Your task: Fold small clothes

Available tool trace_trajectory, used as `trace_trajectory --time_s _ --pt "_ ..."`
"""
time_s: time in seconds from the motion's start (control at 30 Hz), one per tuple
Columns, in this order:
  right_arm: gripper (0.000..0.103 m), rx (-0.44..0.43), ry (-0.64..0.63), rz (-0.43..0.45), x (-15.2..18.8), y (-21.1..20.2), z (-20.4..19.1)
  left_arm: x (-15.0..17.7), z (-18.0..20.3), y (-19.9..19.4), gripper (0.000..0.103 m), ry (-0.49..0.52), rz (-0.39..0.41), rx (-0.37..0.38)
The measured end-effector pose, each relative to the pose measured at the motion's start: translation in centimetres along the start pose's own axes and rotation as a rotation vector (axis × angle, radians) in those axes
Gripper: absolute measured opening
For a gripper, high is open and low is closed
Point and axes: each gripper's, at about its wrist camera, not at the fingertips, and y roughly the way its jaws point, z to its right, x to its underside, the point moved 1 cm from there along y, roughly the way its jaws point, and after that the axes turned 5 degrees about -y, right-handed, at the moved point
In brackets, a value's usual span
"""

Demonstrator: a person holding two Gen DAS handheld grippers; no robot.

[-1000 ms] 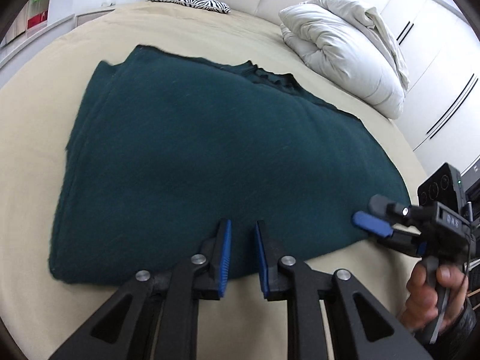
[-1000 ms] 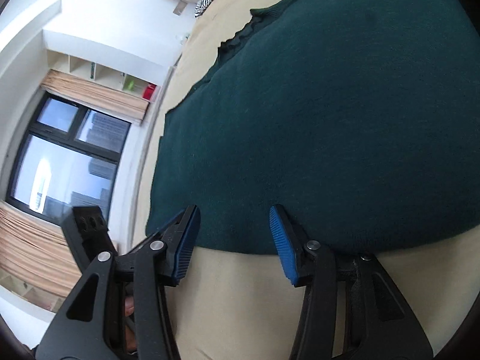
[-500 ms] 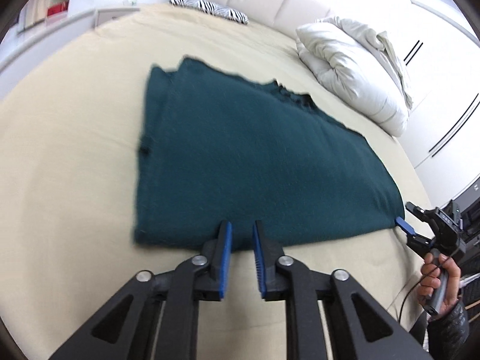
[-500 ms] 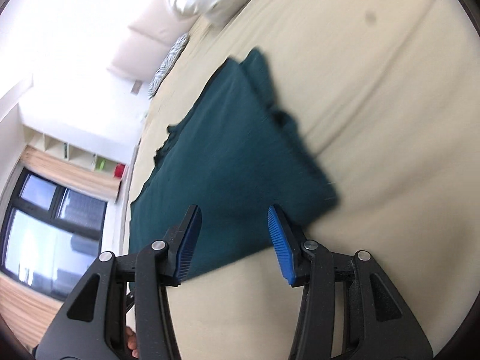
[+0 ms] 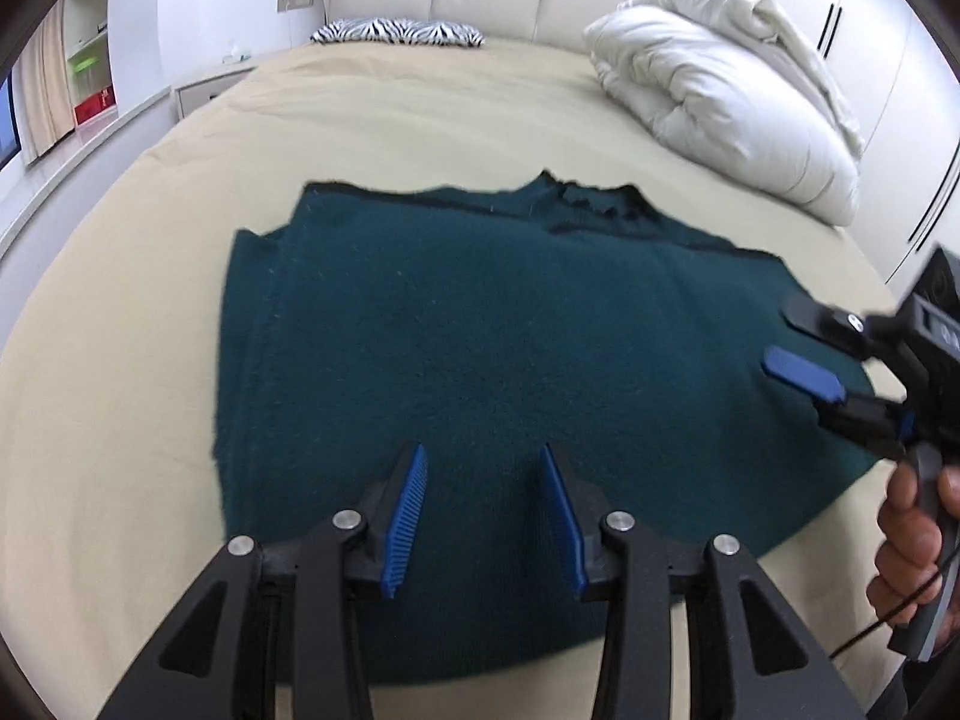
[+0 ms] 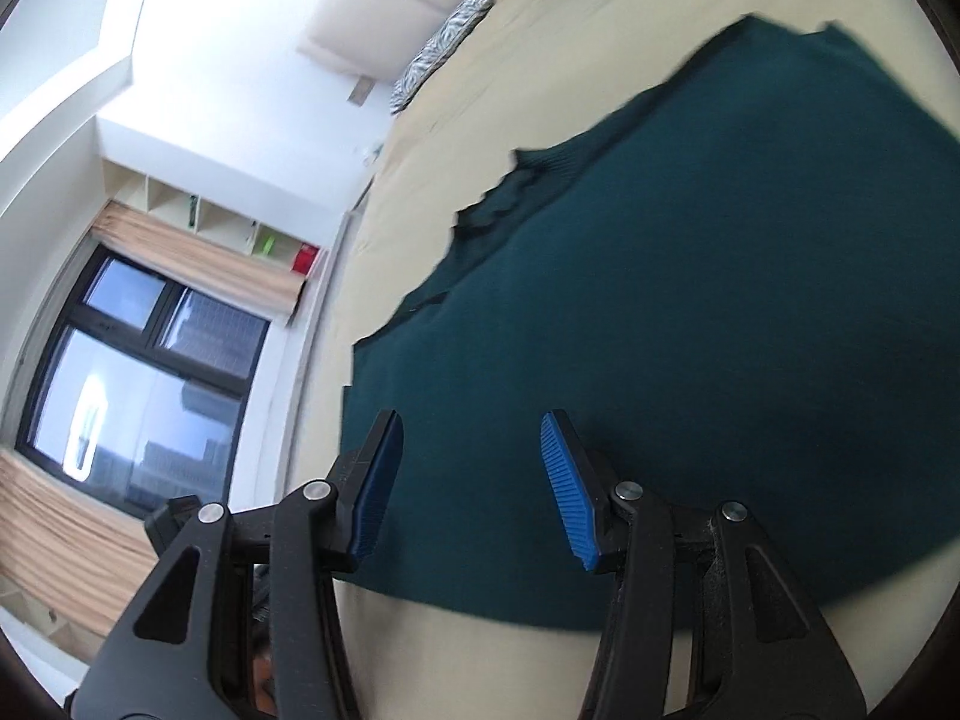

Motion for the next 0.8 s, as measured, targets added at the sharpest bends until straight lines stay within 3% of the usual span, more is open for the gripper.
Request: trace_trajectory --time_s 0.1,0.2,0.33,0.43,0.57,0.63,0.7,0.8 --pt "0.047 0.046 -0.003 -0.031 -1.7 2.4 0.5 0.0 0.0 0.6 0.043 0.007 -0.008 -0.012" --pt "0.046 0.057 0.019 -0.008 -2.7 2.4 2.3 -0.1 -0.1 0.9 0.043 0.018 -0.009 -0.010" --pt "0.046 0.081 0.073 0.078 -4.6 -1.2 6.2 0.0 -0.2 1.0 0.043 0.016 -0.007 -0.004" --pt "0.046 0.159 0.119 0.159 -5.4 -4.3 8.8 0.1 -0.1 1.0 0.043 0.016 -0.004 -0.007" --pt "0.046 0.154 0.200 0.248 -4.9 -8.3 10.4 0.1 -0.1 1.0 0.043 0.013 -0.004 -0.009" --pt "0.048 0.151 0.172 0.241 -3.7 -9.2 9.2 0.1 -0.1 0.6 0.043 0.001 -0.001 -0.009" --pt "0.048 0.084 0.153 0.205 -1.8 -9.5 7.8 0.1 0.0 0.3 0.043 -0.007 -0.002 -0.011" --pt "0.051 0.016 0.087 0.082 1.5 -7.2 4.7 0.6 0.9 -1.0 0.043 -0.007 0.016 0.013"
